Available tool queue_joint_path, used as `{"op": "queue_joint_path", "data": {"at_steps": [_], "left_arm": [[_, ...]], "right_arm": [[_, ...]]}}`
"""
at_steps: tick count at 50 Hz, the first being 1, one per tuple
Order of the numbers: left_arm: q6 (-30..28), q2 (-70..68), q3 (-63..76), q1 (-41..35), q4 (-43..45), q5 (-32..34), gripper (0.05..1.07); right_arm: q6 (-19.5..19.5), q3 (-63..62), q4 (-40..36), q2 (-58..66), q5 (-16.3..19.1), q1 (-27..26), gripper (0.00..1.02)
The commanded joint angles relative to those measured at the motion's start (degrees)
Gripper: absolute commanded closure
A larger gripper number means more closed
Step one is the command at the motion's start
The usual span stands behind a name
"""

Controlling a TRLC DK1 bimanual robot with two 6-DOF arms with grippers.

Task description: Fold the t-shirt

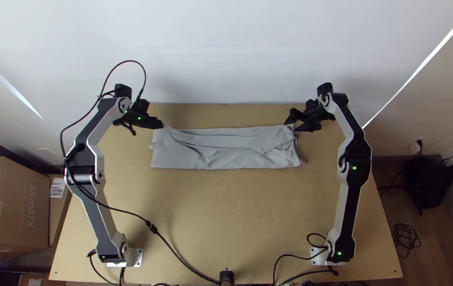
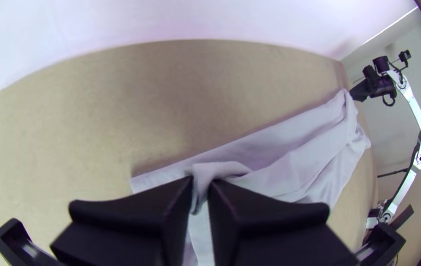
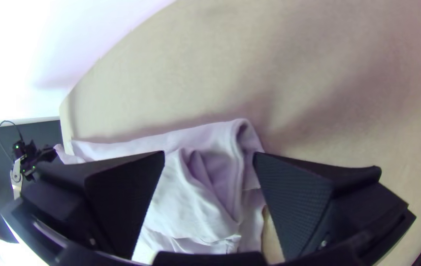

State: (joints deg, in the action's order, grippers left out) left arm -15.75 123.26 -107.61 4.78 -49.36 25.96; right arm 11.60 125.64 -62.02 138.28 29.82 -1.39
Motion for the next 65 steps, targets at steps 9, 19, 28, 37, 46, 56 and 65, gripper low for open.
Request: {"op": "queue_joint_path", "data": {"at_steps": [9, 19, 28, 37, 46, 56, 65], "left_arm": [[1.0, -12.1, 7.9, 2.4, 2.0, 0.9, 0.47], [1.8, -14.7, 13.0, 5.0, -2.2, 2.7, 0.10], [6.5, -19.7, 22.9, 7.5, 2.9, 7.1, 0.10], [7.7, -20.7, 30.9, 10.9, 9.1, 12.2, 0.10], [8.6, -18.1, 33.7, 11.7, 13.1, 12.9, 0.10], [9.8, -14.5, 33.9, 10.3, 16.5, 13.1, 0.10], [11.4, -9.6, 31.6, 7.9, 17.5, 12.8, 0.10]], "right_arm": [[3.0, -5.5, 3.0, -12.2, -1.2, -3.1, 0.03], [3.6, -14.2, 5.2, -23.8, -1.3, -4.2, 0.03], [5.2, -22.5, 6.6, -33.3, -0.8, -4.3, 0.03], [10.1, -26.3, 6.6, -38.8, 6.9, -5.3, 0.03], [15.6, -27.9, 6.6, -41.5, 23.0, -7.3, 0.03], [17.3, -28.2, 6.6, -43.1, 30.9, -8.6, 0.03], [17.7, -28.2, 6.7, -44.3, 31.8, -9.8, 0.03]]}}
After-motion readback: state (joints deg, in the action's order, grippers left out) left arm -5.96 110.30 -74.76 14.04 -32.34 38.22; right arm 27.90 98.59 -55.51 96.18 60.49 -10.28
